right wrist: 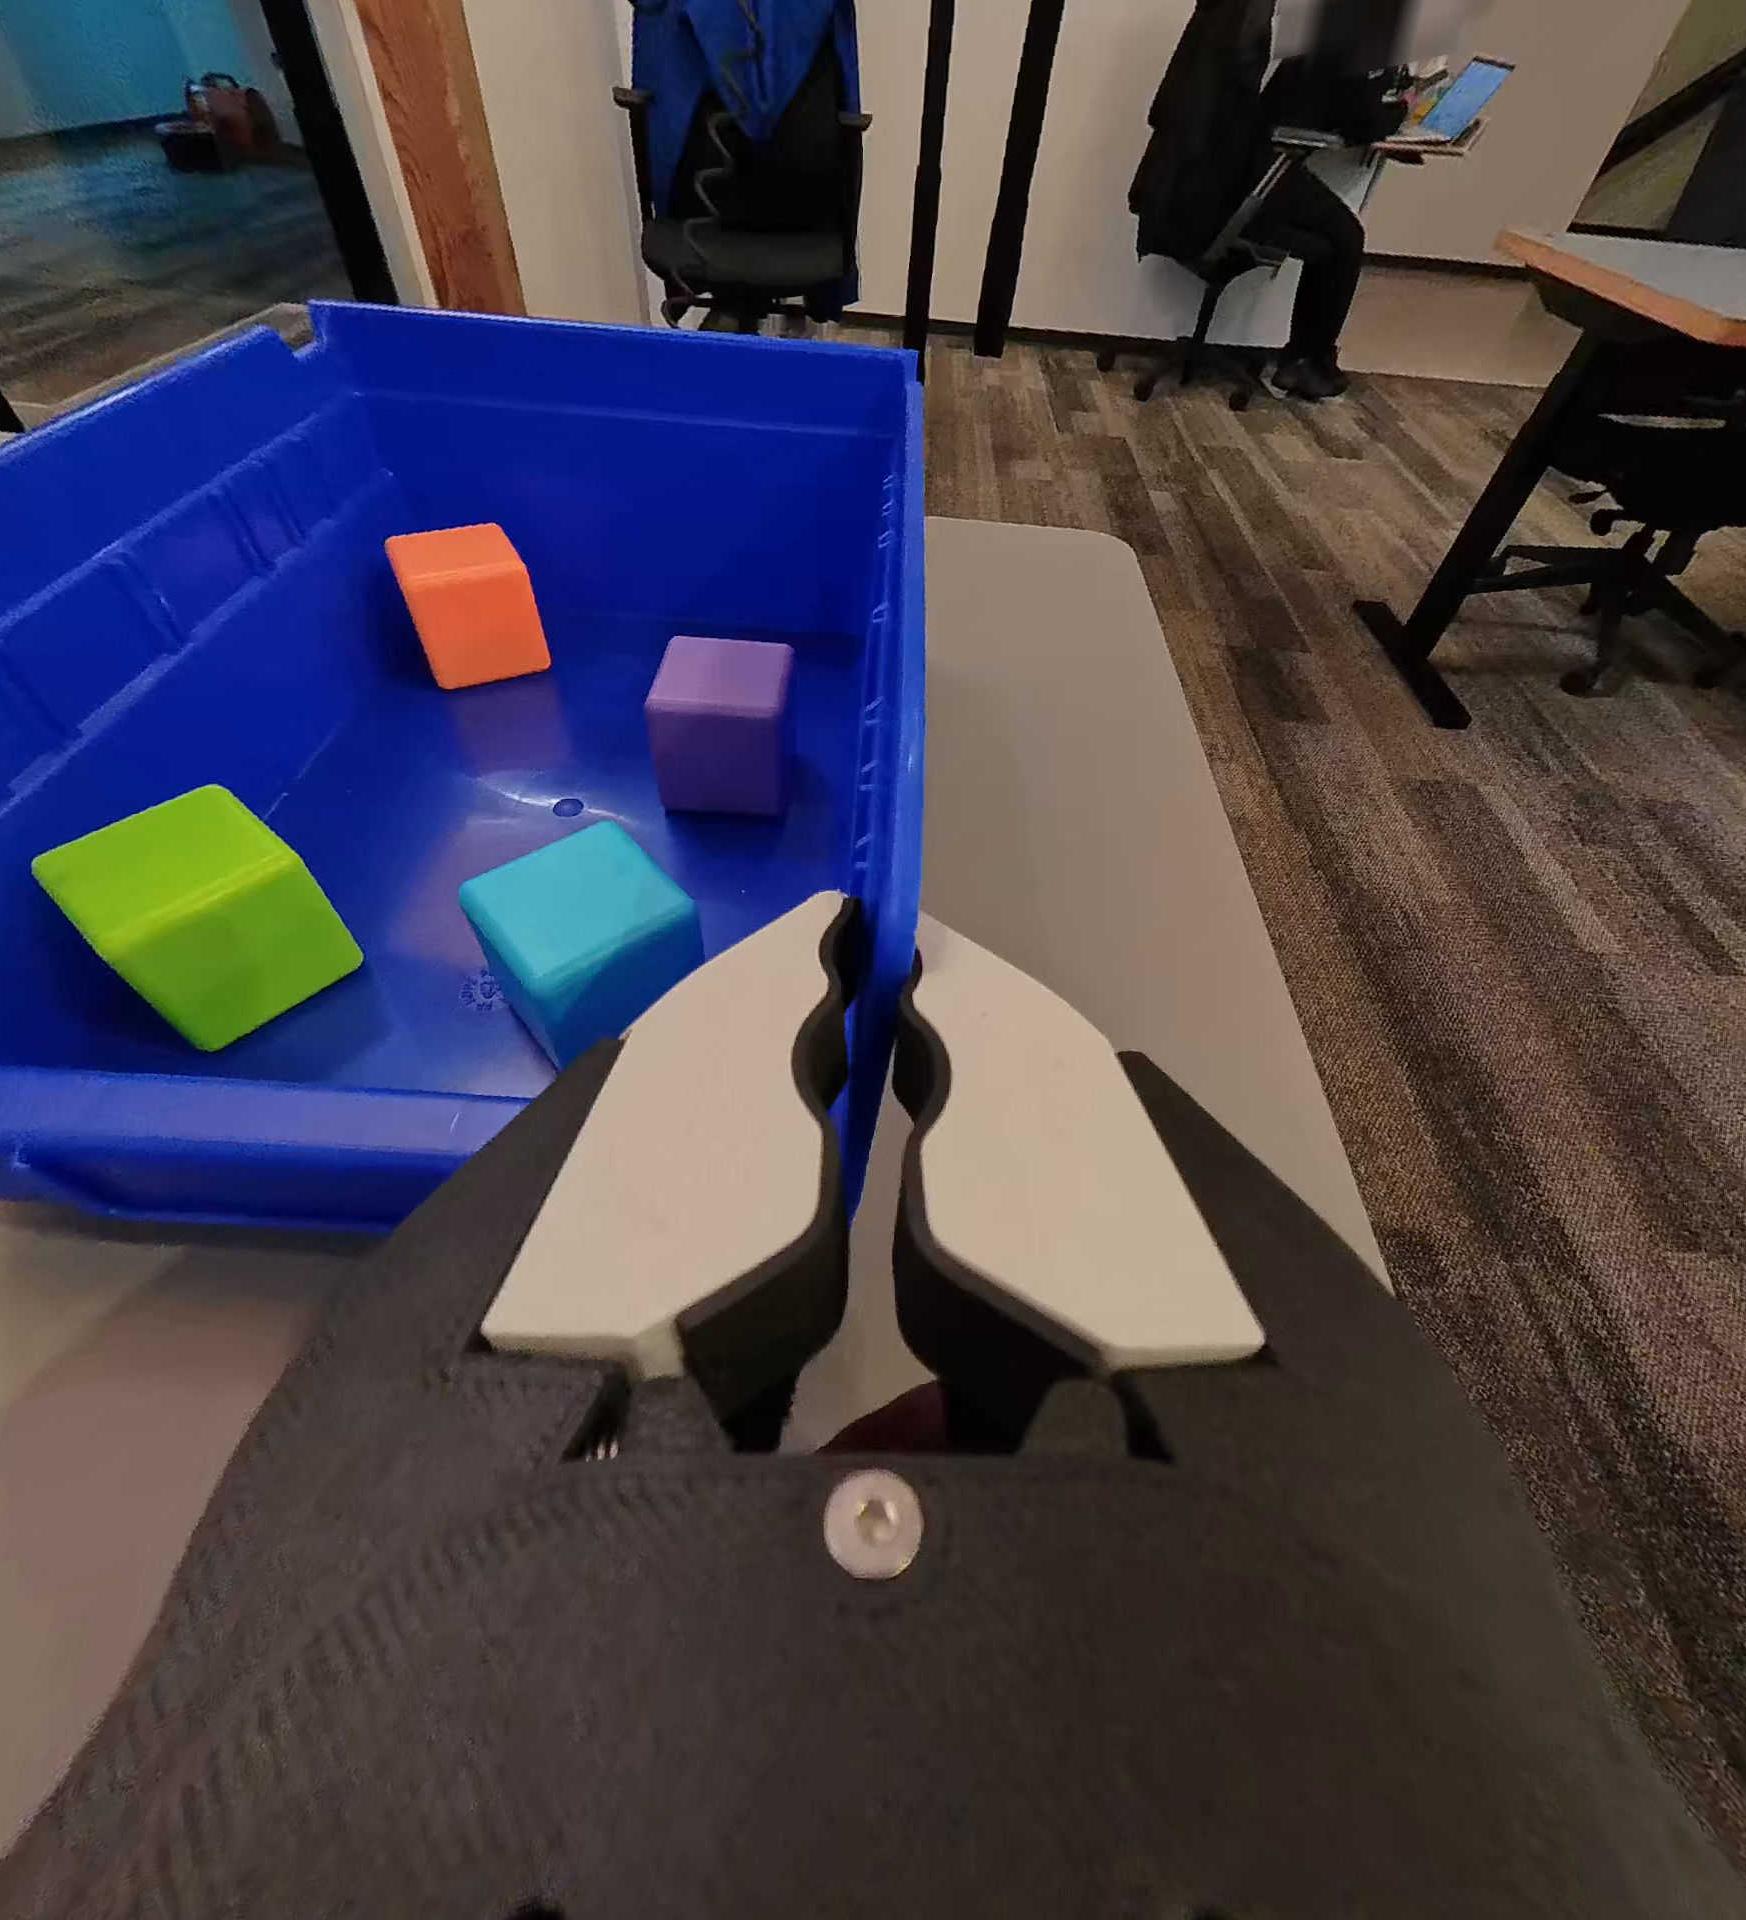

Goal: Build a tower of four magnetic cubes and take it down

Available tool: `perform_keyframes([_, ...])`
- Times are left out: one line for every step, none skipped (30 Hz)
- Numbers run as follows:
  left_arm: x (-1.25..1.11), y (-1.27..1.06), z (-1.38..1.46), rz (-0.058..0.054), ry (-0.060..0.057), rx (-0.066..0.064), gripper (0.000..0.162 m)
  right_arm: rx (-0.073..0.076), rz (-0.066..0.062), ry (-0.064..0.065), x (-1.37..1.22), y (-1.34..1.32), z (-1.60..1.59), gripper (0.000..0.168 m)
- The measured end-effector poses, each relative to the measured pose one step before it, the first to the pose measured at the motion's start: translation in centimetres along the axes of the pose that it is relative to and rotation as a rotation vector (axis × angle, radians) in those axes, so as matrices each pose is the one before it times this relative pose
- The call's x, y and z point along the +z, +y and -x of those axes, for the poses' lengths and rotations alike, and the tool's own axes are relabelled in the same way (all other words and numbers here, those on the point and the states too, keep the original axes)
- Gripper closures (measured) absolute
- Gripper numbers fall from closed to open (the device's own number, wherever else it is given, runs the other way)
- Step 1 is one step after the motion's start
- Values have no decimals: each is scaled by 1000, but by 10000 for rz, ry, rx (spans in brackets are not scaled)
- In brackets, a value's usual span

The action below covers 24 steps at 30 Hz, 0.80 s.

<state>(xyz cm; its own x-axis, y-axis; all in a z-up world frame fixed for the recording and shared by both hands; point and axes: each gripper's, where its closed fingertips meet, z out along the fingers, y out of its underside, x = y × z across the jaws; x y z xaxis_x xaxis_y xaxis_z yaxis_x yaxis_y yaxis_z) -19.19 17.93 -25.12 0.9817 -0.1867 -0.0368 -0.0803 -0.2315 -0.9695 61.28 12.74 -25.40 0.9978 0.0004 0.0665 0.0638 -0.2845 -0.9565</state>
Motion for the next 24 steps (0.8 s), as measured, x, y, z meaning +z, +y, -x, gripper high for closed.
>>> perform_keyframes([-158,-30,-59,-52,15,-19,158,-61,24,-41,-99,38,119,164])
perform_keyframes([-167,3,-24,-23,-1,13,158,-33,22,-62,-138,37,147,164])
perform_keyframes([-185,-22,-36,-41,26,-18,158,-22,15,-53,-161,38,133,164])
perform_keyframes([-201,1,-17,-24,21,-27,158,-19,11,-47,-183,51,129,164])
perform_keyframes([-212,34,28,23,-12,25,158,27,26,-56,-209,56,155,164])
perform_keyframes([-231,6,-8,11,28,25,158,44,33,-45,-226,58,163,165])
perform_keyframes([-277,-36,-45,-20,54,-77,158,0,17,-20,-214,65,171,165])
perform_keyframes([-341,-61,-24,-36,24,-110,158,-47,10,-6,-224,67,182,165])
perform_keyframes([-387,-57,-33,-21,1,-25,158,-54,20,-7,-246,62,197,165])
perform_keyframes([-425,-70,-54,-30,7,13,158,-64,21,-10,-263,79,196,165])
perform_keyframes([-480,-107,-37,-45,-20,-11,159,-78,17,-2,-288,80,197,165])
perform_keyframes([-515,-139,-67,-69,-16,-48,159,-44,27,4,-318,91,184,165])
perform_keyframes([-537,-137,-91,-85,-3,-46,159,-5,33,6,-354,103,160,165])
perform_keyframes([-551,-106,-116,-66,2,-16,160,-19,17,-12,-374,113,187,165])
perform_keyframes([-552,-74,-117,-44,-10,-27,160,-17,8,-20,-396,113,181,165])
perform_keyframes([-573,-55,-149,-55,16,-59,160,8,23,-18,-429,132,177,164])
perform_keyframes([-568,-44,-180,-52,30,-34,160,-15,39,-9,-452,144,179,164])
perform_keyframes([-585,-44,-198,-35,15,-25,160,-45,34,3,-466,143,173,164])
perform_keyframes([-576,-95,-224,-50,24,-18,160,-24,17,-10,-508,153,180,164])
perform_keyframes([-556,-90,-244,-42,11,41,160,2,-2,-40,-526,164,213,164])
perform_keyframes([-545,-58,-223,-19,-39,88,160,-6,-8,-38,-549,165,208,164])
perform_keyframes([-541,-51,-242,-26,-16,71,160,-4,8,-5,-582,184,159,164])
perform_keyframes([-542,-34,-243,-35,16,44,160,11,23,-20,-597,198,159,164])
perform_keyframes([-521,29,-185,-11,-4,25,160,28,19,-42,-623,207,173,164])
